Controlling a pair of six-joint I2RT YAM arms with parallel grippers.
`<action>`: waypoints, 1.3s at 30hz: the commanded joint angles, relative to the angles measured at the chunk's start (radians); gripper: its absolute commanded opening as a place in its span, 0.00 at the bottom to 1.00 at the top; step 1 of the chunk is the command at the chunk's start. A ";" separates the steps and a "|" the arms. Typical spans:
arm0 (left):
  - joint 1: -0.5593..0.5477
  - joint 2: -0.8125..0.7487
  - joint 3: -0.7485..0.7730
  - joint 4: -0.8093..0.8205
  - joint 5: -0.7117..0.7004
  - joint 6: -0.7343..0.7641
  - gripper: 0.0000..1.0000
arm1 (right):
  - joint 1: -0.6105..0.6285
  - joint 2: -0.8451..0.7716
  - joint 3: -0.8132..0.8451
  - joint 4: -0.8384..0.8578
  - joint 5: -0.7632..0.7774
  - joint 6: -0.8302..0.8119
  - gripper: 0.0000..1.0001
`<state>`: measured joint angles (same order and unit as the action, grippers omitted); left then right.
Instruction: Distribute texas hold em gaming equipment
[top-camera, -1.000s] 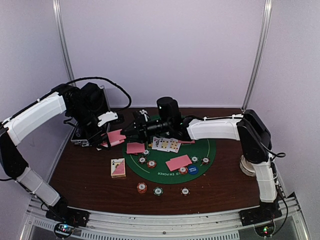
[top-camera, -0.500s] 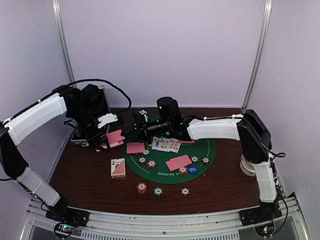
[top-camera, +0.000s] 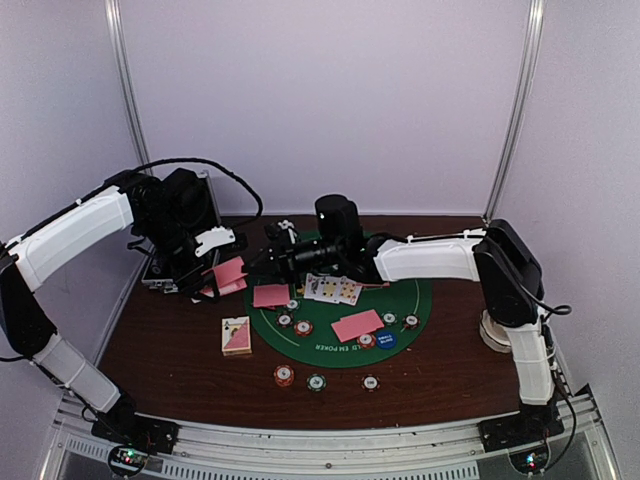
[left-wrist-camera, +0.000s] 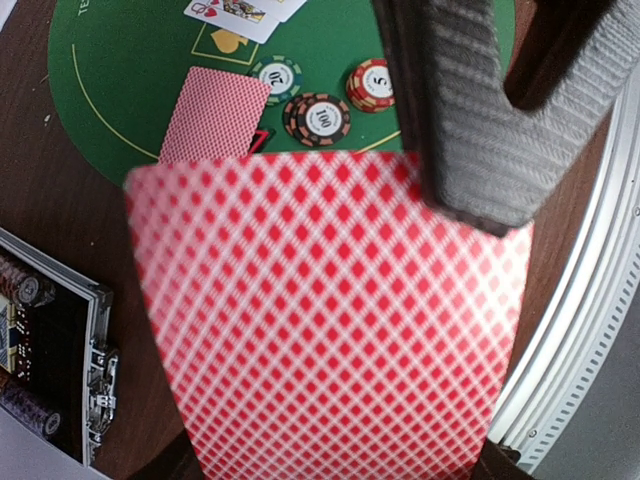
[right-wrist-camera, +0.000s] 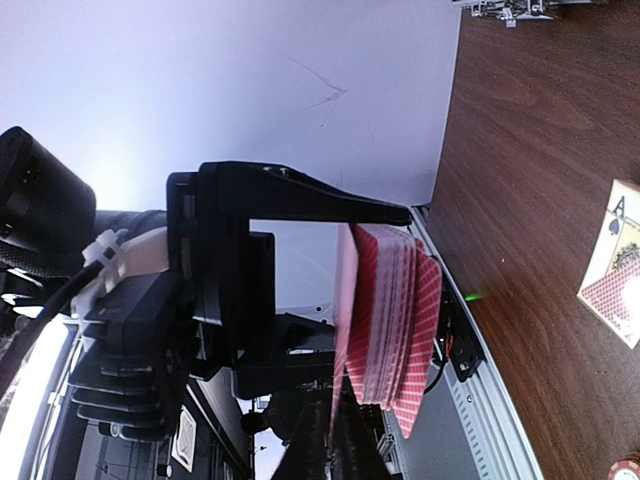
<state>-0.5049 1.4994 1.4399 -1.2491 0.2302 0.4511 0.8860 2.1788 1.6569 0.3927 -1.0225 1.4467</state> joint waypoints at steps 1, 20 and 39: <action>0.003 -0.019 0.012 0.030 -0.002 0.010 0.00 | 0.003 -0.010 -0.012 0.093 -0.005 0.048 0.02; 0.003 -0.009 0.022 0.031 -0.017 0.005 0.00 | -0.103 -0.145 -0.184 0.086 -0.012 0.000 0.00; 0.027 0.000 -0.024 0.061 -0.043 0.005 0.00 | -0.443 -0.359 -0.439 -0.408 0.066 -0.489 0.00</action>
<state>-0.5011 1.4994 1.4326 -1.2274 0.1932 0.4507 0.5125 1.8591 1.2568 0.2272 -1.0195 1.2011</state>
